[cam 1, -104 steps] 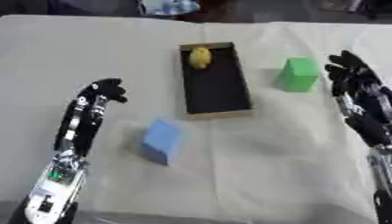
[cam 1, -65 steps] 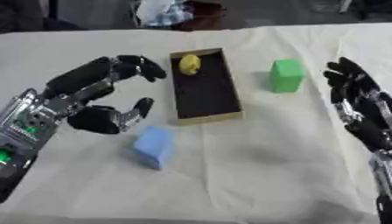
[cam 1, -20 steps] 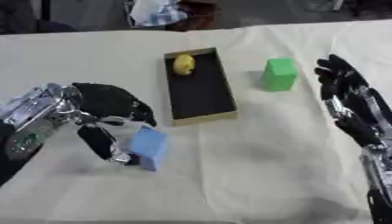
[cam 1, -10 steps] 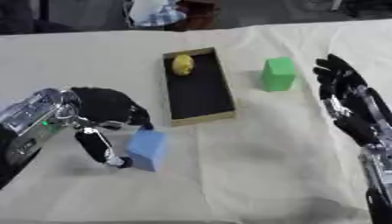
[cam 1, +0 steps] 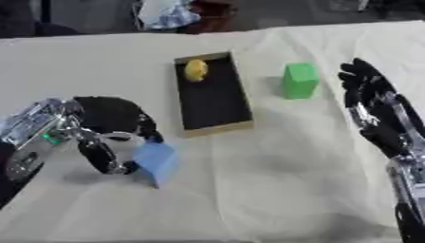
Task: Pick up objects on the table and place them in the box.
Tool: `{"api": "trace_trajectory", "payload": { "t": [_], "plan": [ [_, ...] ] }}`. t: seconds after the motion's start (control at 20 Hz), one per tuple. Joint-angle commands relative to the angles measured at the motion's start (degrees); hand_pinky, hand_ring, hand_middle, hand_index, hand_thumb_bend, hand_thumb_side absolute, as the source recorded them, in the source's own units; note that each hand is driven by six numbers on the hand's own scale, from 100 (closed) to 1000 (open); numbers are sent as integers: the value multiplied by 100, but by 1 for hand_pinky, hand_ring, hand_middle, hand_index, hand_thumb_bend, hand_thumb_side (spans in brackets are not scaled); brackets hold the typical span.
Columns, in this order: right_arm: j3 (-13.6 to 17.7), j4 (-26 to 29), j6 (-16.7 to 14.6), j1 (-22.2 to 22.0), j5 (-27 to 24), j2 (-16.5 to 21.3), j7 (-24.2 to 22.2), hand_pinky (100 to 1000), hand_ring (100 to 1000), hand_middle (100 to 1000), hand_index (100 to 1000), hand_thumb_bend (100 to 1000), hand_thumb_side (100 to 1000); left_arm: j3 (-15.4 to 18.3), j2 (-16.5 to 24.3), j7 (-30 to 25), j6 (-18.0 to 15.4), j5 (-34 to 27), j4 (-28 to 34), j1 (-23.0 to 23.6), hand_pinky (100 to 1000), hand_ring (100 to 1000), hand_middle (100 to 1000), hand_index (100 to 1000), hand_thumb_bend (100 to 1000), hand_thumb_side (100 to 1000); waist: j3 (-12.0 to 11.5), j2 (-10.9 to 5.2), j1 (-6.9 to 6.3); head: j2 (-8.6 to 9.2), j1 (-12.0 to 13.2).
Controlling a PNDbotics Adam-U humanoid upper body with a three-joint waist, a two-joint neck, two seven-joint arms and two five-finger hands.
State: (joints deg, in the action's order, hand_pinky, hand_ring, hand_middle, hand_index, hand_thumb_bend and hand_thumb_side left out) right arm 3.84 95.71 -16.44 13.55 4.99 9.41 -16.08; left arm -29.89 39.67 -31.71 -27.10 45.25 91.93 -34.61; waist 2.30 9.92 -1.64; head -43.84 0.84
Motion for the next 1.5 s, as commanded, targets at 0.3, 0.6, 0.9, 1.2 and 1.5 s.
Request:
{"api": "trace_trajectory", "payload": {
  "t": [0.3,0.6,0.9,1.2,1.5],
  "plan": [
    [20,47,-7,19,1,91,10,968,941,917,995,100,518,463,-279,294,551,-178,-338,-738,741,667,601,751,119,272,-17,-147,77,-28,-38],
    [9,42,-9,23,-20,76,-4,969,941,917,996,100,518,646,-1006,349,1058,259,-1218,-1406,737,661,599,751,100,268,-3,-122,101,-28,-43],
    [4,32,-11,43,-36,68,-8,969,942,917,996,100,518,739,-1563,550,1419,857,-2193,-1624,735,657,610,766,100,281,32,-101,122,-28,-40],
    [-6,35,-12,44,-49,44,-25,969,942,917,996,100,518,943,-1952,922,1338,1434,-3159,-1637,734,650,613,781,100,277,41,-102,133,-28,-68],
    [-11,27,-13,54,-55,39,-36,969,942,918,996,100,518,1109,-2088,1646,1243,1656,-3634,-1632,735,641,613,800,100,268,43,-98,150,-28,-87]
  ]
}}
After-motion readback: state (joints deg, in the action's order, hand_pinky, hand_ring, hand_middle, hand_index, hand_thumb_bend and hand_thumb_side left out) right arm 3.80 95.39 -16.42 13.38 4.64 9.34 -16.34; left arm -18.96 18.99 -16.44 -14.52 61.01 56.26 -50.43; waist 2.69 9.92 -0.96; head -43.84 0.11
